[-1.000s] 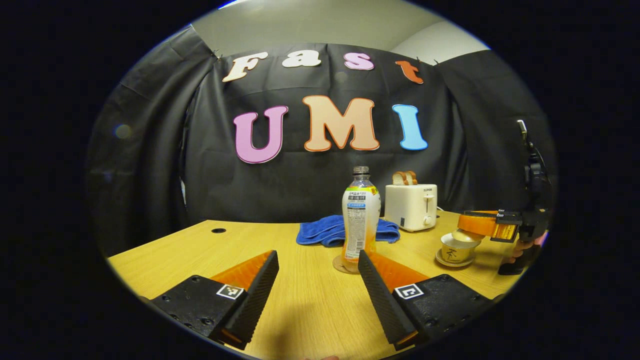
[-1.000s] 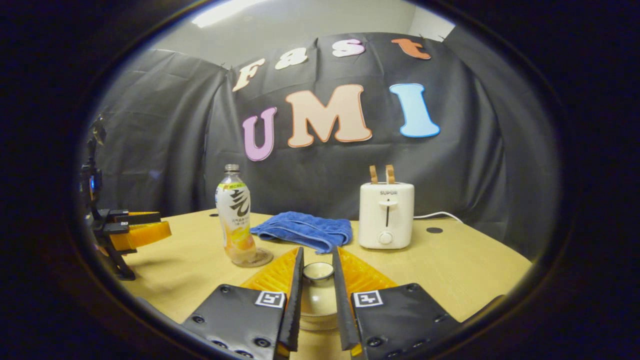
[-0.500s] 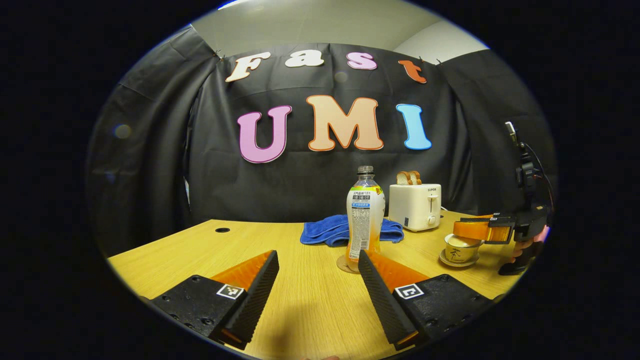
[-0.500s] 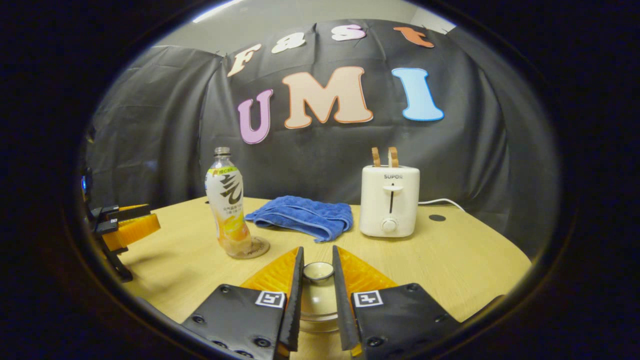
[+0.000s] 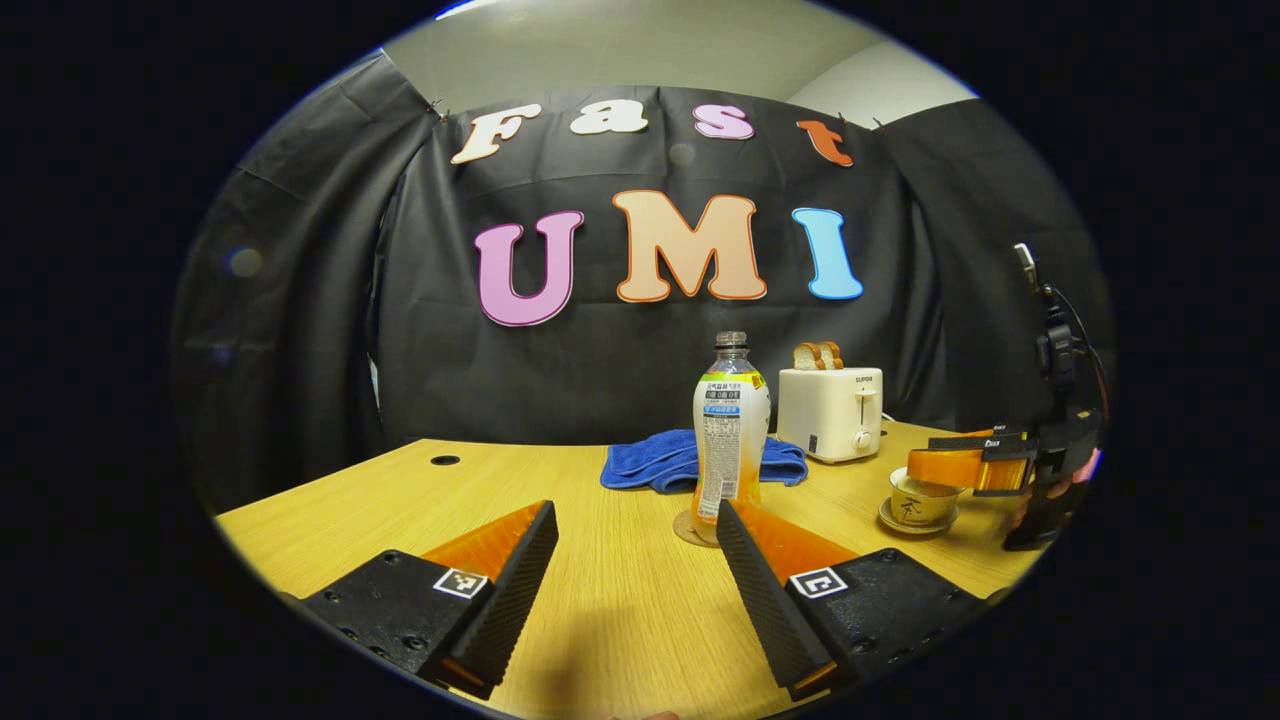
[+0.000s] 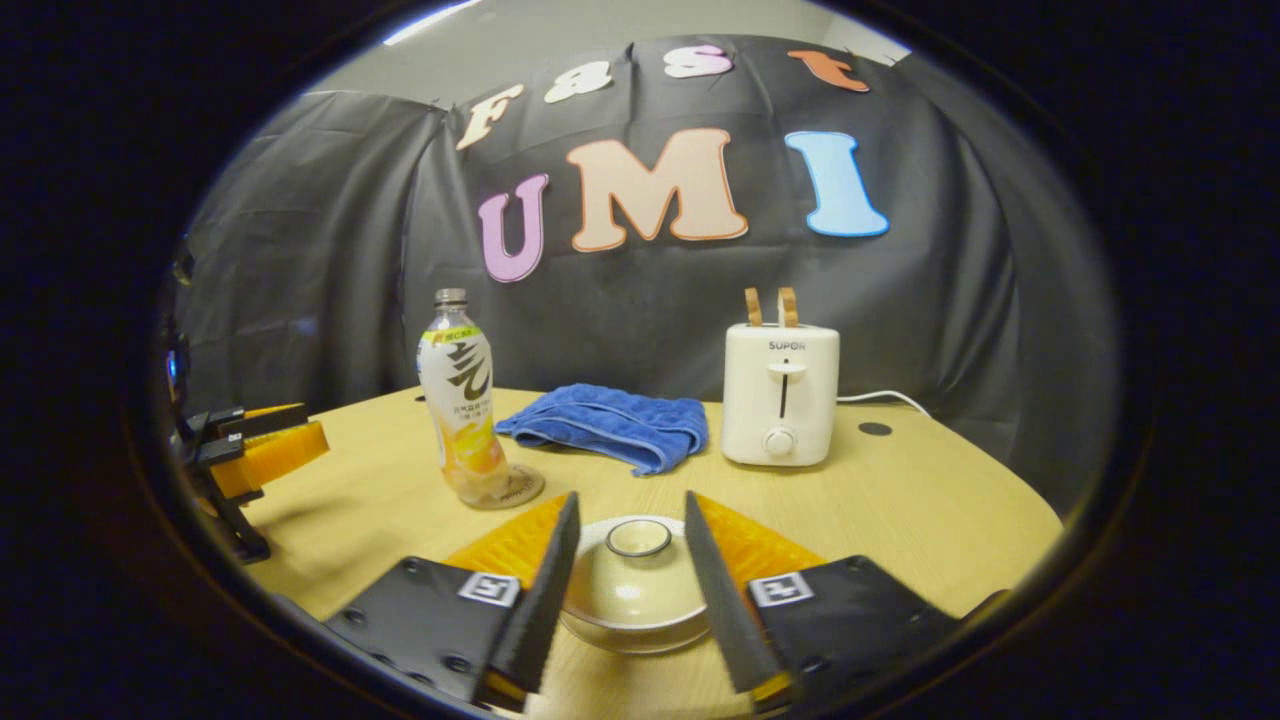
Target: Open the teacup lid with one hand, grasp the water bottle and pour water into the teacup with the other hand; after pouring, place the water bottle on the coaster and then close the teacup lid.
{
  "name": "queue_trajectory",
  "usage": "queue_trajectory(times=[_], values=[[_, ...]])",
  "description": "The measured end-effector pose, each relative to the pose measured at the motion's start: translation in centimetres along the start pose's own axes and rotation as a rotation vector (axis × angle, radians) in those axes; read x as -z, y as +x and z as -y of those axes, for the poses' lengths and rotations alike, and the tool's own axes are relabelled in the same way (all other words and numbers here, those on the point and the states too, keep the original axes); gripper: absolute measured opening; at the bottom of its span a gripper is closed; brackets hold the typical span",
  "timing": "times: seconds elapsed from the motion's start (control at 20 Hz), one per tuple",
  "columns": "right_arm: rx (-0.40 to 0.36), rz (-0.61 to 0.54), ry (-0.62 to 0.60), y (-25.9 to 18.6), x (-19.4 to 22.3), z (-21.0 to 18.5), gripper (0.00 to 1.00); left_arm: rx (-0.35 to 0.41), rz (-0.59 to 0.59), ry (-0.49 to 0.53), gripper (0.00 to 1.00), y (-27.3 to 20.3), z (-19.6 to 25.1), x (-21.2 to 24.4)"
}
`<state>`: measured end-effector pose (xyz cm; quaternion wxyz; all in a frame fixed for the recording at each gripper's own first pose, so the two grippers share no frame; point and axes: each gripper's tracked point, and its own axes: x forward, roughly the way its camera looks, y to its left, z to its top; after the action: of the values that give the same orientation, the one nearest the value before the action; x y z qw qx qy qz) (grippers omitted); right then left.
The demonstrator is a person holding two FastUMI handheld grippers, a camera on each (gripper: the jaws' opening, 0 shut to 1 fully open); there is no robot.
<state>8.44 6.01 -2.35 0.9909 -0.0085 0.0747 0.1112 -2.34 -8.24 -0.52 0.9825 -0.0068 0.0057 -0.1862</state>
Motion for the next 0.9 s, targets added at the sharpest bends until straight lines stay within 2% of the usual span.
queue_trajectory(times=[0.3,0.4,0.5,0.7,0.9], values=[[0.063,0.148,0.005,-1.8,-2.1,0.9,1.0,-0.005,0.0,0.0,0.93,0.0,-0.2,0.0],[0.084,0.144,0.007,-2.2,-1.7,1.2,0.96,-0.008,0.001,0.001,0.93,0.0,-0.2,0.0],[0.115,0.145,0.009,-2.7,-1.7,2.0,0.98,-0.014,0.002,0.001,0.93,-0.1,-0.3,0.0],[0.23,0.152,0.016,-5.5,-1.4,4.2,1.0,-0.051,0.001,0.002,0.93,-0.1,-1.0,0.0],[0.334,0.156,0.021,-8.3,-1.2,6.4,1.0,-0.121,-0.001,0.004,0.93,-0.3,-2.3,0.1]])
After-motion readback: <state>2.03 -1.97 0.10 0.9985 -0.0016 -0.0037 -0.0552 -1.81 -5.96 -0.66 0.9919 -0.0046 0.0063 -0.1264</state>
